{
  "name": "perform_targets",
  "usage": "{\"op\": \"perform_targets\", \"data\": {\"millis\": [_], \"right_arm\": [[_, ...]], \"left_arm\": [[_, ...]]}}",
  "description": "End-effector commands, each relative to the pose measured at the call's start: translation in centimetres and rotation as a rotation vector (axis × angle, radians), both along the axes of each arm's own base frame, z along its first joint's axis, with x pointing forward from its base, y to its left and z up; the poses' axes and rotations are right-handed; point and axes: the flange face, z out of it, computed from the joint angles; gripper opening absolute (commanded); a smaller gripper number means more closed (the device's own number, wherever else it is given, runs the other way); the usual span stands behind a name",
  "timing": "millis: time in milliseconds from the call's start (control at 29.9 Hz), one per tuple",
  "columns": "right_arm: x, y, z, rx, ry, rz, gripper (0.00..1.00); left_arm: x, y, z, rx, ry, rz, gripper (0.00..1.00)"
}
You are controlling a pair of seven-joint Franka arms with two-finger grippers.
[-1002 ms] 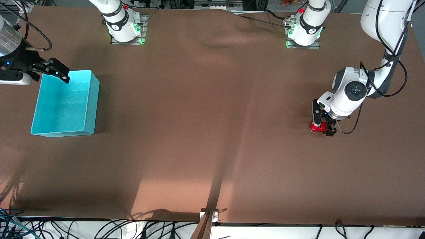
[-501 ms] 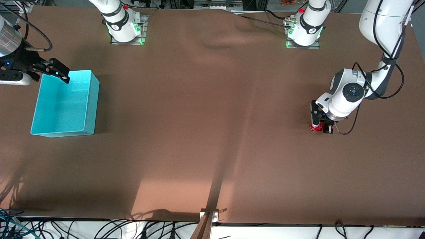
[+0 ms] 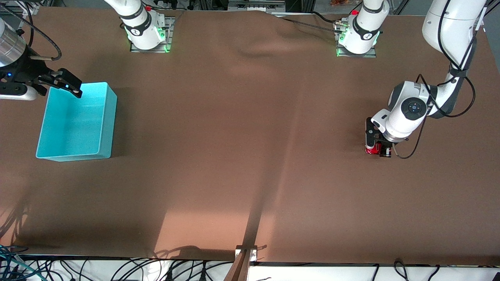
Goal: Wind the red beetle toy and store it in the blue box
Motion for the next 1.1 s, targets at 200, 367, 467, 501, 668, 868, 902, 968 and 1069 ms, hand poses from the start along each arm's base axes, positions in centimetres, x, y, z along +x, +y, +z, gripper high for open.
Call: {"op": "perform_targets", "data": {"millis": [200,367,467,501,668,868,902,968,1069], "right_arm": [[0.1,0.1,0.5,-0.01,-0.01,-0.005,1.0],[0.1,0.1,0.4,-0.01,-0.008,-0.005,1.0],[0.1,0.1,0.5,-0.01,-0.01,-0.005,1.0],[0.1,0.1,0.5,-0.01,-0.011,-0.005,1.0],[0.1,0.1,0.4,-0.01,-0.008,-0.005,1.0],[0.1,0.1,0.5,-0.01,-0.01,-0.005,1.0],[0.1,0.1,0.4,-0.01,-0.007,-0.005,1.0],[0.1,0.1,0.5,-0.009,-0.008,-0.005,1.0],[0.1,0.1,0.5,-0.008,-0.011,-0.005,1.0]], "left_arm": [[1.8,5.6,-3.3,0.007,0.029,-0.021,0.19],[1.0,8.4,-4.2,0.004,0.046,0.014,0.2],[0.8,9.3,-4.5,0.003,0.051,0.028,0.21],[0.6,10.5,-4.6,0.004,0.056,0.021,0.21],[1.2,11.9,-4.4,0.007,0.047,0.015,0.21],[1.1,13.1,-4.9,0.006,0.057,-0.005,0.21],[1.1,13.2,-4.9,0.006,0.057,-0.004,0.21],[1.1,13.8,-4.8,0.008,0.055,0.001,0.21],[1.4,14.3,-4.6,0.018,0.049,-0.019,0.21]]}}
